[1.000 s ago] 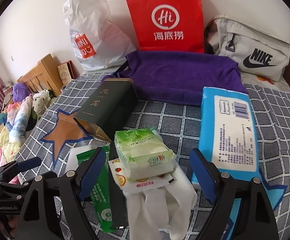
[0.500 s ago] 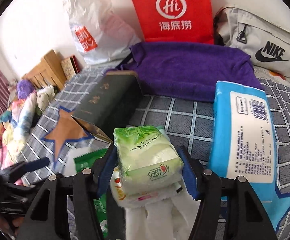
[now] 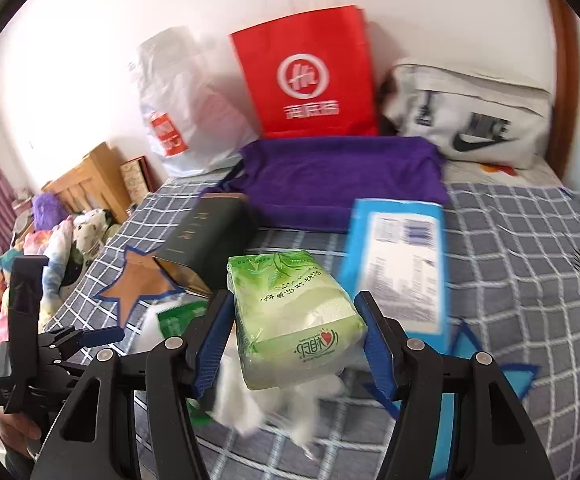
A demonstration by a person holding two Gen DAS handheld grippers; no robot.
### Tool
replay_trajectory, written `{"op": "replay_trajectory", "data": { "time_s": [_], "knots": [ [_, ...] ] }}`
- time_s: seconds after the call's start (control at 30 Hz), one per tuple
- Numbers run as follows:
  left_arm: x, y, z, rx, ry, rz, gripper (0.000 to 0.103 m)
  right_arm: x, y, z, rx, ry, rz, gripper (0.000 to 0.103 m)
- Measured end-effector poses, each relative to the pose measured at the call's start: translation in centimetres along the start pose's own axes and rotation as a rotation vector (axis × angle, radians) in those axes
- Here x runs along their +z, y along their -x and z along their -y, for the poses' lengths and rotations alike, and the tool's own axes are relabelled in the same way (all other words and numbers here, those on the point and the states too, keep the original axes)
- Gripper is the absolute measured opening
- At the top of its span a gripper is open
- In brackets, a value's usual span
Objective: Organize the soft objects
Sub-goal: 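Grasp the white sponge block with the left tool while the right tool grasps the green tissue pack, then carry the sponge with the left tool while the right tool carries the tissue pack toward the purple towel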
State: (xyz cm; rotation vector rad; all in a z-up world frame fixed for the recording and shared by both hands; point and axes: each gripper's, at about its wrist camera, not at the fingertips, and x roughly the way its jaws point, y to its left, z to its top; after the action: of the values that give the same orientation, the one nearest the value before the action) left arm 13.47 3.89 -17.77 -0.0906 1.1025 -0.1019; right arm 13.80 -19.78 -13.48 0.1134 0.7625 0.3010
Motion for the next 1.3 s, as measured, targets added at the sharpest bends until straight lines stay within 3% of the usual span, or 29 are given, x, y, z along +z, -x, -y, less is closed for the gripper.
{"op": "replay_trajectory", "data": {
  "time_s": [0.2, 0.43, 0.7, 0.87, 0.9, 0.93, 0.97, 1.13, 1.3],
  "knots": [
    [-0.4, -1.1, 0.7, 0.09, -0.002, -0.009, 0.091, -3.1, 2.3, 2.9, -0.04, -0.017, 0.003, 0.061],
    [-1.3, 0.0, -0.3, 0.037, 0.022, 0.009, 0.066, -7.7, 2.2, 5.4, -0.076, -0.017, -0.059, 0.061],
    [-1.3, 0.0, -0.6, 0.08, 0.01, -0.015, 0.068, -10.7, 0.2, 6.1, -0.117, 0.011, -0.151, 0.063],
    [-1.1, -1.3, -0.2, 0.102, 0.019, -0.006, 0.066, -11.1, 0.5, 6.2, -0.119, 0.012, -0.148, 0.062],
    [-1.1, -1.4, -0.2, 0.097, 0.021, -0.005, 0.061, -11.1, 0.5, 6.2, -0.12, 0.014, -0.146, 0.057],
    [-1.1, -1.3, -0.3, 0.077, 0.026, -0.006, 0.049, -11.0, 0.6, 6.1, -0.122, 0.016, -0.143, 0.057],
    [-1.0, -1.1, -0.3, 0.04, 0.033, -0.012, 0.049, -10.9, 0.8, 6.1, -0.124, 0.02, -0.138, 0.057],
    [-0.4, 1.0, -0.8, 0.095, 0.011, 0.027, 0.049, -9.4, 1.7, 5.5, -0.109, 0.024, -0.109, 0.056],
    [0.4, 2.9, -2.4, 0.098, 0.05, 0.06, 0.049, -7.3, 2.5, 4.5, -0.071, -0.003, -0.086, 0.056]
  ]
}}
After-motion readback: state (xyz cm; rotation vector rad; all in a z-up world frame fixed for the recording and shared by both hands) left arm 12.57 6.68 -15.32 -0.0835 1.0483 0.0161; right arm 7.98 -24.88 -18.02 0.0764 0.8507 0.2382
